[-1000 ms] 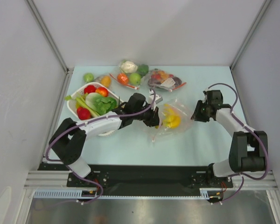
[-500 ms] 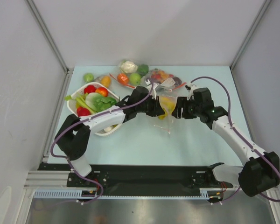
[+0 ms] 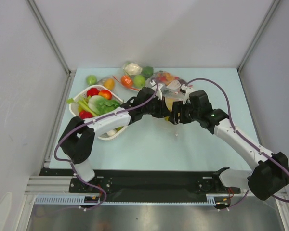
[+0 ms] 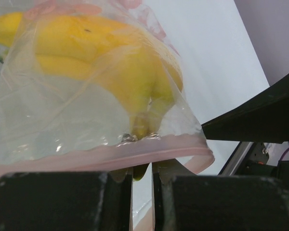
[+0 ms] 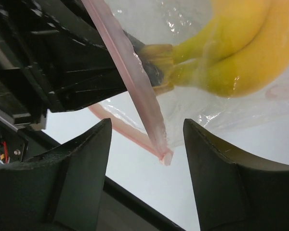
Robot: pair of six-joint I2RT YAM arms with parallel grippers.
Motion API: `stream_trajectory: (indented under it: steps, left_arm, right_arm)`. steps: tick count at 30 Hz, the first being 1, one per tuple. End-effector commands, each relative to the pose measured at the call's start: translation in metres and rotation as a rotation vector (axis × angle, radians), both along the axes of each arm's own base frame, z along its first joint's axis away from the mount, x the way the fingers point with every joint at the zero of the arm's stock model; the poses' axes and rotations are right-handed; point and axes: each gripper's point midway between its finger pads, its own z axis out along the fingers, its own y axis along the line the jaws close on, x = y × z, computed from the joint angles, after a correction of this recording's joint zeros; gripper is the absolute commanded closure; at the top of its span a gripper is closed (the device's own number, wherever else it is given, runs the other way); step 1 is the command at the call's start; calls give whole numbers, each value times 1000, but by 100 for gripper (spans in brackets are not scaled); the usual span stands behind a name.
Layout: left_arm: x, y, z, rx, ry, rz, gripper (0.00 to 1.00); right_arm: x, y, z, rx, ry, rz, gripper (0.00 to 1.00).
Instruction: Open the zip-top bag and remove the fake food
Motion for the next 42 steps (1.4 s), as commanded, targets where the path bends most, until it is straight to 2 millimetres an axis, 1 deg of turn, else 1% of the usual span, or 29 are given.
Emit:
stream_trajectory:
  steps: [1, 3, 5, 6, 8, 9, 11, 14, 17, 18, 19, 21, 23, 24, 29, 37, 38, 40, 42]
  left_arm:
    - [15, -12, 39, -82, -59, 18, 100]
    - [15, -13, 42, -89, -61, 16, 100]
    - [14, -13, 45, -95, -65, 10, 100]
    - [13, -11, 42, -81, -49, 11, 100]
    - [12, -9, 42, -78, -43, 10, 100]
    - [12, -9, 42, -79, -42, 10, 100]
    - [12, -7, 42, -82, -35, 10, 100]
    - [12, -4, 44, -92, -32, 14, 100]
    - [11, -4, 48, -105, -26, 3, 100]
    - [9, -4, 50, -111, -22, -9, 100]
    - [8, -4, 51, -116, -20, -17, 100]
    - [3, -5, 52, -126, -5, -51, 100]
    - [-1, -5, 52, -133, 17, -80, 100]
    - [-8, -6, 53, -142, 31, -114, 100]
    - [-27, -8, 62, -174, 64, -211, 100]
    - [-60, 4, 70, -166, 91, -328, 100]
    - [-65, 6, 77, -175, 76, -347, 100]
    - [-72, 11, 78, -167, 64, -375, 100]
    - [-81, 16, 87, -176, 43, -411, 100]
  right_arm:
    - [5, -5, -3, -34, -7, -32, 34]
    - [3, -7, -15, -36, 25, -48, 37]
    - [2, -7, -23, -34, 41, -58, 41]
    - [2, -7, -28, -33, 48, -62, 44]
    - [4, -9, -36, -52, 62, -78, 47]
    - [5, -12, -40, -63, 68, -87, 50]
    - [6, -16, -47, -85, 79, -99, 53]
    - [9, -22, -55, -99, 96, -116, 60]
    - [12, -31, -59, -111, 102, -142, 75]
    - [13, -33, -59, -113, 103, -151, 87]
    - [16, -39, -60, -117, 106, -169, 93]
    - [18, -44, -62, -120, 111, -188, 100]
    - [22, -51, -62, -120, 109, -207, 100]
    - [23, -52, -62, -117, 109, -211, 100]
    - [30, -59, -67, -131, 120, -240, 100]
    - [42, -74, -74, -147, 142, -298, 100]
    - [44, -75, -73, -146, 139, -302, 100]
    - [48, -80, -76, -149, 147, -315, 100]
    - [52, -83, -75, -154, 142, -319, 100]
